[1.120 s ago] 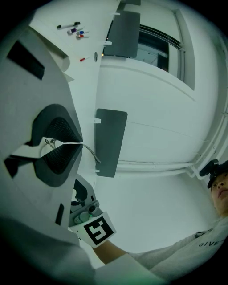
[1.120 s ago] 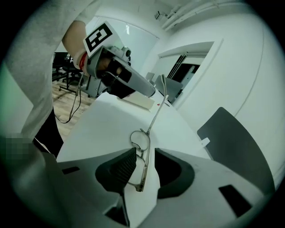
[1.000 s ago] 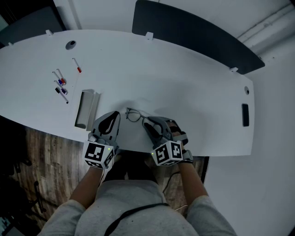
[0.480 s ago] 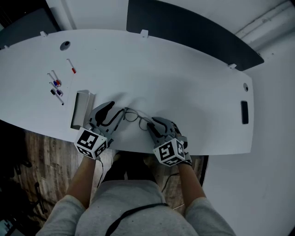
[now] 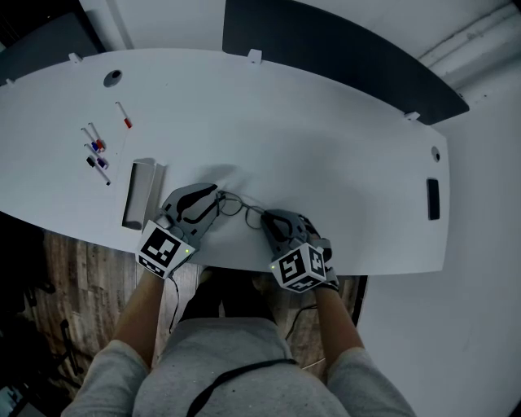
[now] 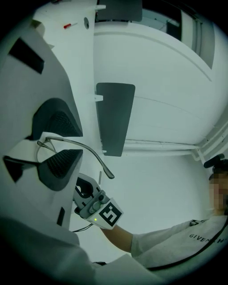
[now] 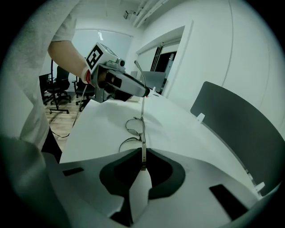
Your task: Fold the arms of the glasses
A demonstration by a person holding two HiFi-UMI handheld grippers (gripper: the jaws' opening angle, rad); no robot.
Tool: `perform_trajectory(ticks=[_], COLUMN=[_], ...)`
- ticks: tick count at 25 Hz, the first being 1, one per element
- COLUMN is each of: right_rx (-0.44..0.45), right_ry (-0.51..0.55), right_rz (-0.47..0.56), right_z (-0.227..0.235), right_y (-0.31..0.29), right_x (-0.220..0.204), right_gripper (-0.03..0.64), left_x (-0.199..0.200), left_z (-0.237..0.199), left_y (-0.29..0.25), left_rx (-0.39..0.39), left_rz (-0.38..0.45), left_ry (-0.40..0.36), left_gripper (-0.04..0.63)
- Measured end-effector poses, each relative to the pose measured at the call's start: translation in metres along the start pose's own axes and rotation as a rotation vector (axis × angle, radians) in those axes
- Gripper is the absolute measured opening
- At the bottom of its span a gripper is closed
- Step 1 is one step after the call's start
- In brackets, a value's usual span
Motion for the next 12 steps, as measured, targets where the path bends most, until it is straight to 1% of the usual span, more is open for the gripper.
perform_trajectory(ticks=[2, 3, 7, 12], right_rx=[0.006, 0.009, 0.017, 0.021], right_ry=[0.013, 0.019, 0.034, 0.053], right_rz=[-0.002, -0.004, -0.013, -0.012], right_z=[0.001, 0.001, 0.002, 0.005], right_y=[-0.001, -0.001, -0.003, -0.004], right_x=[0.0, 0.0, -0.002, -0.003], right_gripper=[0.041, 0.041, 0.041, 0.04], left_x=[0.003, 0.004, 0.006, 0.005], left_z=[0.002, 0.004, 0.007, 0.014], left_y=[-0.002, -0.003, -0.007, -0.015], left_rx=[0.007, 0.009, -0.002, -0.055], left_rz=[0.014, 0.018, 0.014, -0.045], left_ry=[-0.008, -0.009, -0.021, -0.111], left_gripper=[0.058, 0.05, 0.049, 0.048])
Point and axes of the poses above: the fingertips, and each gripper's own axes: y backward along the fingers, z to its right, x out of its top, the point moved 10 cm from there along y, backward along the fingers, and after that the axes turned 14 degrees about z, right-handed, at the moved point
